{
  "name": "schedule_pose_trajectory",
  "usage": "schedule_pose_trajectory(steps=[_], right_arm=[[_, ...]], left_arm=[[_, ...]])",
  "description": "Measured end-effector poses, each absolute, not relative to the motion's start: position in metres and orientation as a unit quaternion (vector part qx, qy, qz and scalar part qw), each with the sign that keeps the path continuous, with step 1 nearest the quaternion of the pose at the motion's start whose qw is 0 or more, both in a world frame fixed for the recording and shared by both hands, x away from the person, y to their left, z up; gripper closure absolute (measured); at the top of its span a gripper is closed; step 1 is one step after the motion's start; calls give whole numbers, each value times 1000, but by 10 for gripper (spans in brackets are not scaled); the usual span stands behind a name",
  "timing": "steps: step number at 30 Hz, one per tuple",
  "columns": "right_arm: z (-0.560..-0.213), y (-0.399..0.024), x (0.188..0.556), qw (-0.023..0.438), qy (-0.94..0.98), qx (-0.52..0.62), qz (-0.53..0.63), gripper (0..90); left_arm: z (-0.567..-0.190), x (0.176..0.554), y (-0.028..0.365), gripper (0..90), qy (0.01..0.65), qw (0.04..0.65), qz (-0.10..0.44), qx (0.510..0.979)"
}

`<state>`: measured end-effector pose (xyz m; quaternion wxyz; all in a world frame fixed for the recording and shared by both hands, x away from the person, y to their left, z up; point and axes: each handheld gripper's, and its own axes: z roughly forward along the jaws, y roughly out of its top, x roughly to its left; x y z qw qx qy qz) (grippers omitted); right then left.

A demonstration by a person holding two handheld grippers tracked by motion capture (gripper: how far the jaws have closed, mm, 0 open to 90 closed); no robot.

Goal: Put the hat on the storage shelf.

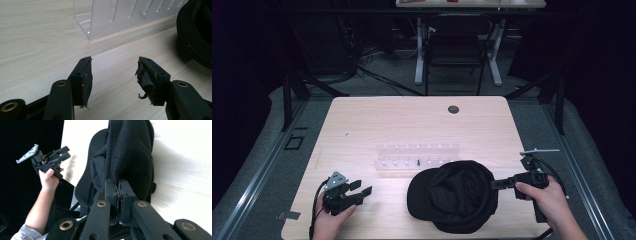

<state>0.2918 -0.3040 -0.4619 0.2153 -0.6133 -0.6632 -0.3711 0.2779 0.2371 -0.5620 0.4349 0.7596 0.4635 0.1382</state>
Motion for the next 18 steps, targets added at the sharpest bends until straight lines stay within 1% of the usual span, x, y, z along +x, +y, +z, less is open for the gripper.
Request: schedule_pose_trajectory(steps=[1, 3, 18], right_arm=[[-461, -300, 291, 214, -646, -623, -384, 877], [-458, -301, 293, 221, -660, -609, -380, 878], [-437, -283, 300, 231, -653, -584, -422, 880]], left_arm=[[-562, 278, 237, 458, 464, 435, 139, 759], [-562, 278, 237, 459, 464, 435, 139, 759], [-563, 278, 238, 459, 466, 437, 138, 757]])
